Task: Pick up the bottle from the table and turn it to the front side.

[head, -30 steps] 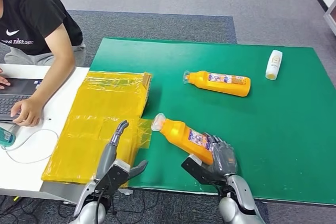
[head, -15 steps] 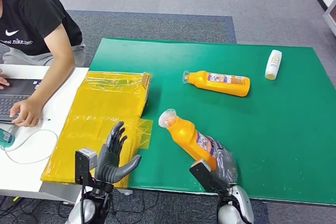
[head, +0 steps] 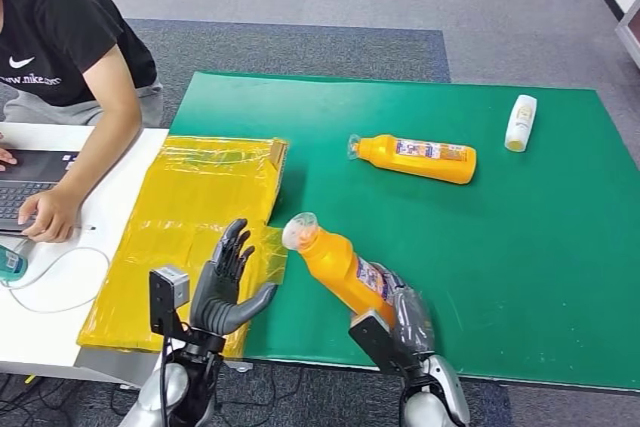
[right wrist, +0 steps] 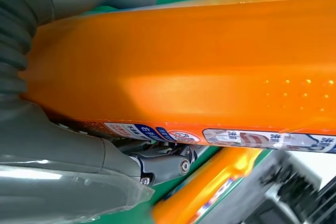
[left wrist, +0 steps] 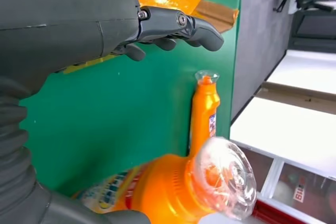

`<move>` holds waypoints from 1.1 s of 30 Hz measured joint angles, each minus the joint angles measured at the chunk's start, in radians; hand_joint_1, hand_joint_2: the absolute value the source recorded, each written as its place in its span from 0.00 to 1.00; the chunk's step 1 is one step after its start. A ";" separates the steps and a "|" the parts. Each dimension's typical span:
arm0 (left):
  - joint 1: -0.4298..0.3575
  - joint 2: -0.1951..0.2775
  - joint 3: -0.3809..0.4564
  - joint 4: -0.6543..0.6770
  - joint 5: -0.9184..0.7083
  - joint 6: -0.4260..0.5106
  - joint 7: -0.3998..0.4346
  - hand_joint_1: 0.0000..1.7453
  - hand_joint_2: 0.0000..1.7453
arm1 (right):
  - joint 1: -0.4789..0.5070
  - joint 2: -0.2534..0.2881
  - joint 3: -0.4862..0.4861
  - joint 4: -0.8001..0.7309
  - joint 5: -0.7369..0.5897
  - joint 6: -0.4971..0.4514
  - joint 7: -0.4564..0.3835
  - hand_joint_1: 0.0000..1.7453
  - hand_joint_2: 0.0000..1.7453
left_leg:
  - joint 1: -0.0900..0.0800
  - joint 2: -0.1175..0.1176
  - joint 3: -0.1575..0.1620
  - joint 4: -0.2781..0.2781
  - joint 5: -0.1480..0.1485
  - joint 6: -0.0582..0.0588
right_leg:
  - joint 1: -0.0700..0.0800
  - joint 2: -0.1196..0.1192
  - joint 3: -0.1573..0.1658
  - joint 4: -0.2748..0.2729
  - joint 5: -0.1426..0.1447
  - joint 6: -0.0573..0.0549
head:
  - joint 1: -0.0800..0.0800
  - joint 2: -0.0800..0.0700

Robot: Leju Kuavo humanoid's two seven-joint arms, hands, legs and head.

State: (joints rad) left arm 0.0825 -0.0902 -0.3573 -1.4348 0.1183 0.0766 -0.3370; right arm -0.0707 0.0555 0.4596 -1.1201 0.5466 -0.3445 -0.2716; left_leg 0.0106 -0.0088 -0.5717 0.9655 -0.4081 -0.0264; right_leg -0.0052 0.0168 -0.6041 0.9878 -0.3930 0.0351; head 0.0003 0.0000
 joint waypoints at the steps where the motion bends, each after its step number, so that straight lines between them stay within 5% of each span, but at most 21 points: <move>1: -0.007 -0.001 -0.001 0.008 0.002 -0.002 0.002 0.00 1.00 | -0.001 0.000 0.008 0.000 -0.004 0.009 -0.007 1.00 1.00 | 0.000 0.000 0.000 0.000 0.000 0.000 | 0.000 0.000 0.000 0.000 0.000 0.000 | 0.000 0.000; 19: -0.068 -0.011 -0.016 0.107 0.076 -0.047 0.017 0.00 1.00 | 0.002 -0.006 0.099 -0.065 -0.159 0.094 -0.028 1.00 1.00 | 0.000 0.000 -0.006 0.000 0.001 0.000 | 0.000 0.000 -0.005 0.000 0.000 0.000 | 0.000 0.000; 33: -0.082 0.027 -0.130 0.070 -0.017 -0.177 -0.004 0.00 1.00 | -0.003 -0.006 0.098 -0.057 -0.218 0.081 -0.034 1.00 1.00 | 0.000 0.000 -0.009 0.000 0.000 0.001 | 0.000 -0.001 -0.007 0.000 -0.001 0.001 | 0.000 0.000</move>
State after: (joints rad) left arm 0.0000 -0.0634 -0.4877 -1.3648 0.1012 -0.1003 -0.3413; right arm -0.0734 0.0496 0.5573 -1.1769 0.3287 -0.2635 -0.3057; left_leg 0.0105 -0.0090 -0.5805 0.9656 -0.4079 -0.0257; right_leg -0.0055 0.0162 -0.6110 0.9882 -0.3935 0.0360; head 0.0003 0.0000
